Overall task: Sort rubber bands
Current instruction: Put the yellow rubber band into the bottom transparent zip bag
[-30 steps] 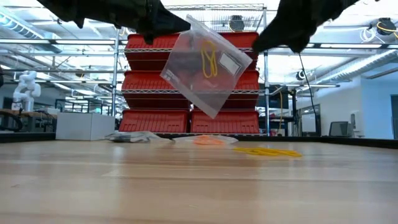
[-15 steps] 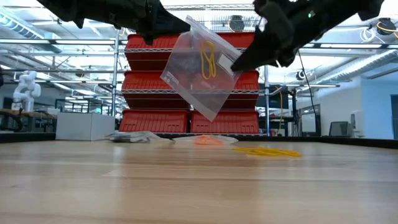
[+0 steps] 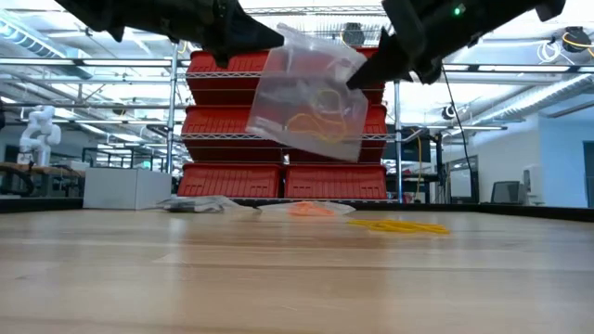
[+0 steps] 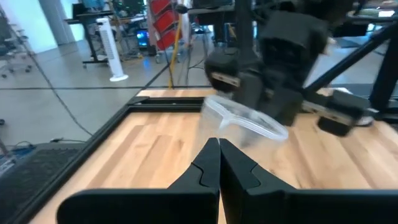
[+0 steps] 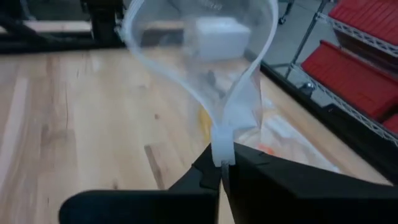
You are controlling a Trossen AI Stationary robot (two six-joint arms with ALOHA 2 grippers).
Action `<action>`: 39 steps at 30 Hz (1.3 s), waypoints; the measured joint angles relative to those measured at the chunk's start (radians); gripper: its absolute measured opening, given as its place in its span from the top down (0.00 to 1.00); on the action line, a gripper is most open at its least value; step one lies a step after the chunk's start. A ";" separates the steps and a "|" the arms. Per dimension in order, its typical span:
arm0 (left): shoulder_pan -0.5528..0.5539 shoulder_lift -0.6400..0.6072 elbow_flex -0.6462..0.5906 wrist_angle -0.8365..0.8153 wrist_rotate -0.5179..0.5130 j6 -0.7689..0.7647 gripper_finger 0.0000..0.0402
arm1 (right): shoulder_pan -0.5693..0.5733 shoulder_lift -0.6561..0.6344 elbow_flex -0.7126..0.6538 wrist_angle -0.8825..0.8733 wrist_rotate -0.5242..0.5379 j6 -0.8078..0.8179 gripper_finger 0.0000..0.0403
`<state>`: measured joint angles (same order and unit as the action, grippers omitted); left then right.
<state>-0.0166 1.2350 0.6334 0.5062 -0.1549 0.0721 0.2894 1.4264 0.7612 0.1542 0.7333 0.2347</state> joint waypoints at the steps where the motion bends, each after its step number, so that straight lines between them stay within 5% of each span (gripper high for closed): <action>1: -0.003 0.000 0.000 0.000 0.005 -0.007 1.00 | 0.000 -0.009 0.000 0.004 0.001 -0.005 1.00; 12: -0.017 0.063 0.000 0.029 0.002 -0.016 1.00 | -0.014 -0.046 0.000 0.032 -0.028 -0.074 1.00; 26: 0.024 0.056 0.000 -0.027 -0.084 0.021 1.00 | -0.028 -0.130 0.000 -0.264 -0.037 0.066 0.94; 39: 0.051 0.010 0.000 -0.063 -0.091 0.066 1.00 | 0.060 -0.093 0.001 -0.386 -0.391 0.323 0.63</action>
<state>0.0341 1.2445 0.6334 0.4430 -0.2455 0.1377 0.3493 1.3335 0.7624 -0.2318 0.3428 0.5579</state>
